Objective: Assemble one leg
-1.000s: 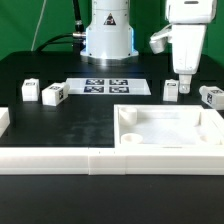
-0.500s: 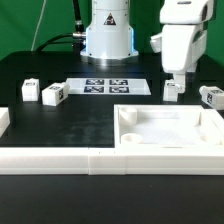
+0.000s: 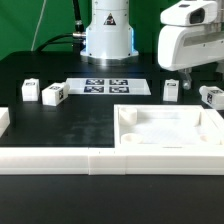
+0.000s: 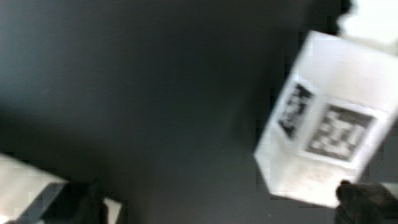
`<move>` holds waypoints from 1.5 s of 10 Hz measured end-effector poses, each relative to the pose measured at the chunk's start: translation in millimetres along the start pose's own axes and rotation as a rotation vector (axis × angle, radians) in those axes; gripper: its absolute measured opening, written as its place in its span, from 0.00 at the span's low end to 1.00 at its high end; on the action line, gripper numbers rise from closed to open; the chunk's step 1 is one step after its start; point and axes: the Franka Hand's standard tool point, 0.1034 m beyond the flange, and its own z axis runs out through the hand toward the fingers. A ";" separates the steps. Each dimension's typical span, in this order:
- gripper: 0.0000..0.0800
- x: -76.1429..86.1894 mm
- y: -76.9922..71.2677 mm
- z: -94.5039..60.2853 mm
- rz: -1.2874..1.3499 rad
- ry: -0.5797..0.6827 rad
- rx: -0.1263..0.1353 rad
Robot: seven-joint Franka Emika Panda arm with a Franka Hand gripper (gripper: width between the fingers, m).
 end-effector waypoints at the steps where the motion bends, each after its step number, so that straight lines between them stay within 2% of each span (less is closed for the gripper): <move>1: 0.81 -0.1 -9.4 0.5 0.081 -0.001 0.005; 2: 0.81 -1.4 -13.4 1.0 0.070 -0.014 0.004; 5: 0.81 -1.3 -11.2 0.5 0.064 -0.040 0.002; 6: 0.81 -4.9 -10.6 0.7 0.064 -0.091 -0.002; 7: 0.81 -12.7 -11.3 0.1 0.094 -0.202 -0.013; 10: 0.81 -7.7 -19.7 9.6 0.121 -0.442 -0.027; 11: 0.81 -13.3 -19.5 10.2 0.121 -0.541 -0.032; 15: 0.81 -13.3 -20.5 22.2 0.118 -0.875 -0.031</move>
Offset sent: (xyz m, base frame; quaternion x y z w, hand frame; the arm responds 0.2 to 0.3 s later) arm 0.0000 0.0000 0.0000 0.0000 0.0000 0.0000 1.0000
